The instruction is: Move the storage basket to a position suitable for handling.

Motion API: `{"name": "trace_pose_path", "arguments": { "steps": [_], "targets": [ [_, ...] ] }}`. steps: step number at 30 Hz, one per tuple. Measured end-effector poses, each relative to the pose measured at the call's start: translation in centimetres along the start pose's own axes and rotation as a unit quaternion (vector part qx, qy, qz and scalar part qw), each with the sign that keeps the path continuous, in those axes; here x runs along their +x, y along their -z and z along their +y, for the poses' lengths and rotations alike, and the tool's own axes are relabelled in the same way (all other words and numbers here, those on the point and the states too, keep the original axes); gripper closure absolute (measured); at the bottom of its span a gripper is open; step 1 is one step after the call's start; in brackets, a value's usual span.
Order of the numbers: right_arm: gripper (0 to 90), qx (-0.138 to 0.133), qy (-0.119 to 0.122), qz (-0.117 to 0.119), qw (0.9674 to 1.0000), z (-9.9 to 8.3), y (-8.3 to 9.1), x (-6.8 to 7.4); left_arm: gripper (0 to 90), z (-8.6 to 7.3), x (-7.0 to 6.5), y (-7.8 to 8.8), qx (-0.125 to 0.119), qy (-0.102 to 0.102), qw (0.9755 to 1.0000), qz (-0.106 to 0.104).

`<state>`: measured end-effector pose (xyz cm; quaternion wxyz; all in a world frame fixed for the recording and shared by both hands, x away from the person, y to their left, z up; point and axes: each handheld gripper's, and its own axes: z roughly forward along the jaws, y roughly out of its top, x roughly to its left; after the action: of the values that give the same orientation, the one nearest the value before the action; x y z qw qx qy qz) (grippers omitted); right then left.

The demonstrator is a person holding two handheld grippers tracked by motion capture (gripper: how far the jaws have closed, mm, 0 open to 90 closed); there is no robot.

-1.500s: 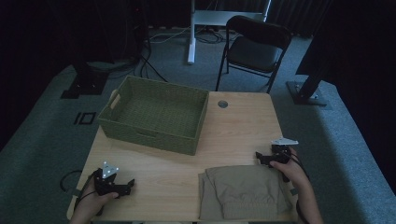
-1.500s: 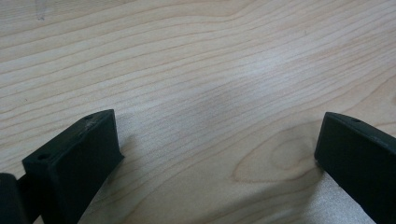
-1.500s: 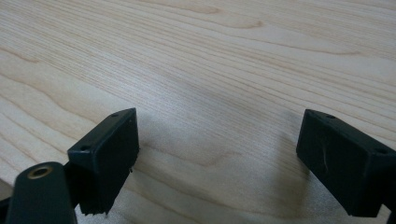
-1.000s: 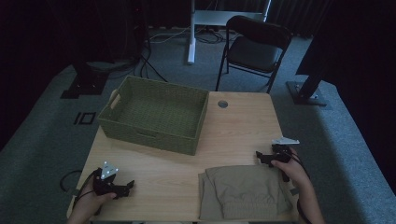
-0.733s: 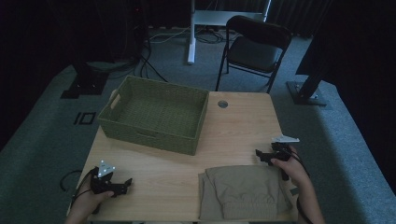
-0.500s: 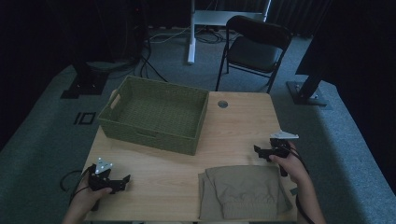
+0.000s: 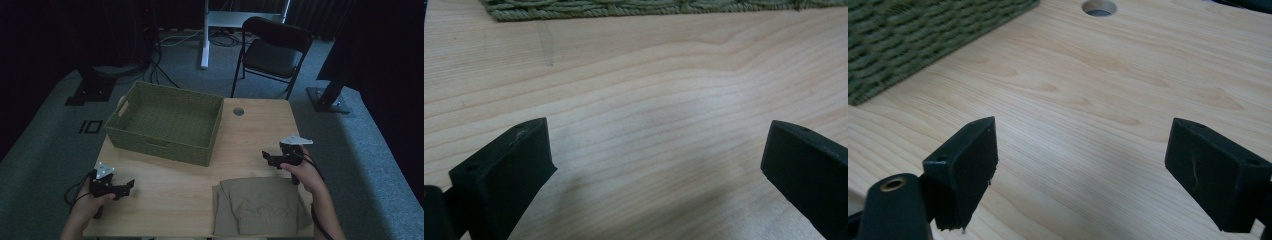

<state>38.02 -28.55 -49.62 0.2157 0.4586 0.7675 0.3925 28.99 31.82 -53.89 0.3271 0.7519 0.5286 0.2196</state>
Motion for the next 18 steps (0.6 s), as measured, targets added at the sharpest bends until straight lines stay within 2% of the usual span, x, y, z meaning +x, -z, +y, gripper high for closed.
{"name": "trace_pose_path", "arguments": {
  "steps": [1, 3, 4, 6, 9, 10, 14, 18],
  "targets": [
    [13.2, -0.002, 0.001, 0.003, 1.0000, 0.1, -0.1, 0.2, 0.7, 0.1, 0.3, 0.0, -0.003, 0.009, 1.0000, -0.002],
    [13.2, -0.005, 0.003, 0.007, 1.0000, 0.3, -0.3, 0.7, 3.1, 0.1, 0.4, 0.0, 0.000, 0.011, 0.9999, -0.003],
    [13.2, -0.007, 0.000, 0.010, 0.9999, 0.4, -0.4, 0.9, 5.8, 0.2, 0.7, -0.1, 0.002, 0.015, 0.9999, 0.005],
    [13.2, -0.009, -0.001, 0.012, 0.9999, 0.6, -0.5, 1.2, 6.0, 0.2, 0.8, -0.2, 0.002, 0.019, 0.9998, 0.004],
    [13.2, -0.014, 0.011, 0.016, 0.9997, 1.1, -1.0, 2.5, 6.0, 0.4, 1.1, -0.2, 0.000, 0.019, 0.9998, 0.009],
    [13.2, -0.014, 0.011, 0.016, 0.9997, 1.1, -1.0, 2.5, 6.0, 0.4, 1.1, -0.2, 0.000, 0.019, 0.9998, 0.009],
    [13.2, -0.018, 0.025, 0.030, 0.9991, 1.8, -1.3, 4.0, 6.0, 1.2, 1.7, -0.1, -0.014, 0.029, 0.9994, 0.013],
    [13.2, -0.021, 0.033, 0.039, 0.9985, 2.4, -1.5, 5.1, 6.0, 1.8, 2.1, 0.2, -0.020, 0.027, 0.9993, 0.015]
  ]
}}
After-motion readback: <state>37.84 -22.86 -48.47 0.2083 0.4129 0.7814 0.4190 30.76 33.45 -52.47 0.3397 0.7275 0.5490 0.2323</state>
